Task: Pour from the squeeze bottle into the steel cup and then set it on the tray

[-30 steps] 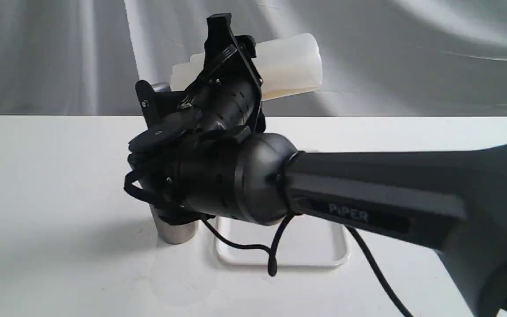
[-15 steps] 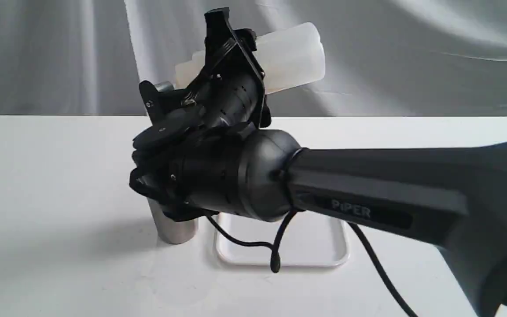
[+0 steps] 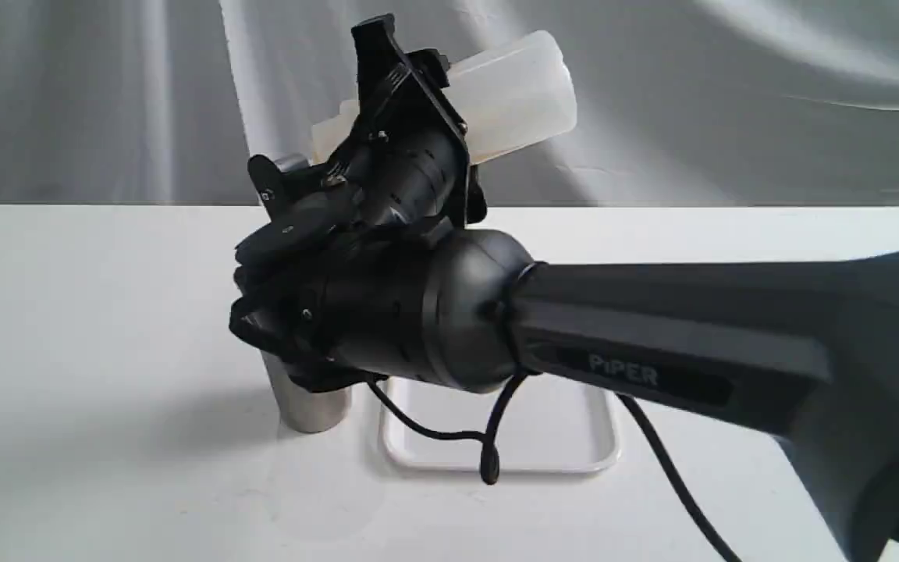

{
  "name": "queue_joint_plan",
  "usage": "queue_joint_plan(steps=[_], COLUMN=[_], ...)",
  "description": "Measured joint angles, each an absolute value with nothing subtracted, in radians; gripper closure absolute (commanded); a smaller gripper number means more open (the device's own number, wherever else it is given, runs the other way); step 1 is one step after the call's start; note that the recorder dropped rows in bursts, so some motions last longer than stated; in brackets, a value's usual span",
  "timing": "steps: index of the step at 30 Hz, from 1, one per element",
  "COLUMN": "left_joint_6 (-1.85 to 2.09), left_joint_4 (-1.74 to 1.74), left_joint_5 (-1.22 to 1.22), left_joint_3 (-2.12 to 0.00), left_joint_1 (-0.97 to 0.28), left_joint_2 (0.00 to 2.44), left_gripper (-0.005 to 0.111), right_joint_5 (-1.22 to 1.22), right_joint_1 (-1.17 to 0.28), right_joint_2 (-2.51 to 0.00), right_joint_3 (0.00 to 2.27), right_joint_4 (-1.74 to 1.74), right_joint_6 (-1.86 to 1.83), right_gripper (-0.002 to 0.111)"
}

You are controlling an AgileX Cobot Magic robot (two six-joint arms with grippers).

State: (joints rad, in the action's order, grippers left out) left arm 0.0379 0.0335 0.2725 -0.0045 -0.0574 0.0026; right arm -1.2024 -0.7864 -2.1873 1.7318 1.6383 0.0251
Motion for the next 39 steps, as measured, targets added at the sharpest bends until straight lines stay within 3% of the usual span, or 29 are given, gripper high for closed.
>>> queue_joint_plan(steps=[39], left_joint_6=[0.038], left_joint_4=[0.033], left_joint_5=[0.272], left_joint_3=[-0.004], left_joint_1=[-0.057], left_joint_2=[0.003], left_gripper=[0.107], right_joint_5=[-1.202], right_joint_1=[-0.786], right_joint_2=[-2.187], right_joint_3=[1.732], right_joint_4=[1.655], right_joint_6=[-0.298], right_gripper=[0.094])
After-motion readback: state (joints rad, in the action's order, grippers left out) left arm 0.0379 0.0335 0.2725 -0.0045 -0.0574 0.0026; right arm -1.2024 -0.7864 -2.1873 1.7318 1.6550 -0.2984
